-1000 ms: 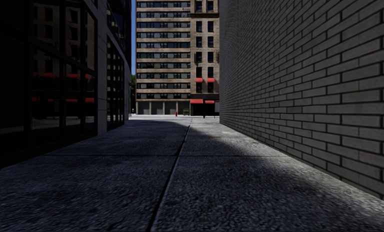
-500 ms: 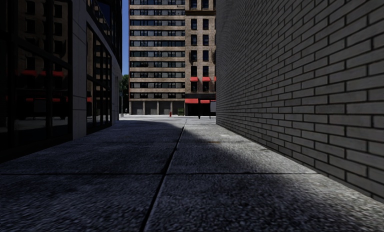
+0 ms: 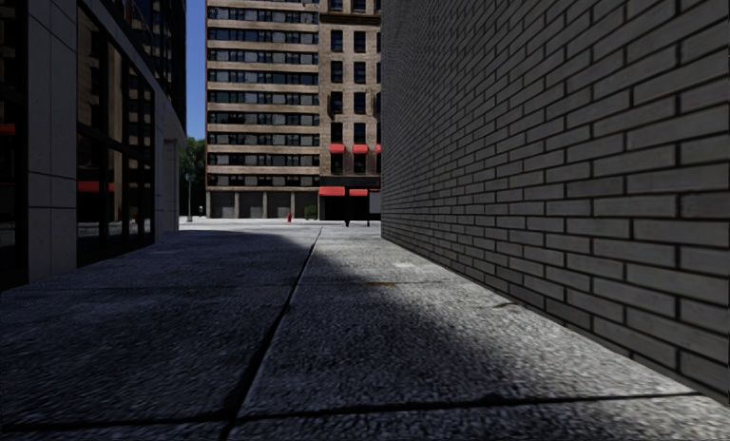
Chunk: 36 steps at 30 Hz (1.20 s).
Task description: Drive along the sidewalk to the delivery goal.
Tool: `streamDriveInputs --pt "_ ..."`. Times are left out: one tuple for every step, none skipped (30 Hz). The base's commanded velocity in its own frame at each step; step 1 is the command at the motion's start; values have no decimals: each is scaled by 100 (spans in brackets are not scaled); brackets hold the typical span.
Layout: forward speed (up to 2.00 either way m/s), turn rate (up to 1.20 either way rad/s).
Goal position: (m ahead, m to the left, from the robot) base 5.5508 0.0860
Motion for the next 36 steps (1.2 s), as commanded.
streamDriveInputs --pt "200 0" --pt "200 0" --pt "200 0" --pt "200 0" --pt "200 0" --pt "200 0" --pt "200 0" --pt "200 0" --pt "200 2" --pt "200 2" --pt "200 25" --pt "200 33" --pt "200 34" --pt "200 34" --pt "200 0" --pt "196 0" --pt "196 0" --pt "192 0" --pt "187 0" --pt "183 0" --pt "183 0" --pt "174 0" --pt "168 0" --pt "165 0" --pt "165 0" --pt "165 0" --pt "164 0" --pt "164 0" --pt "164 0" --pt "164 0" --pt "164 0" --pt "164 0" --pt "164 3" --pt "164 3" --pt "164 21" --pt "164 31"
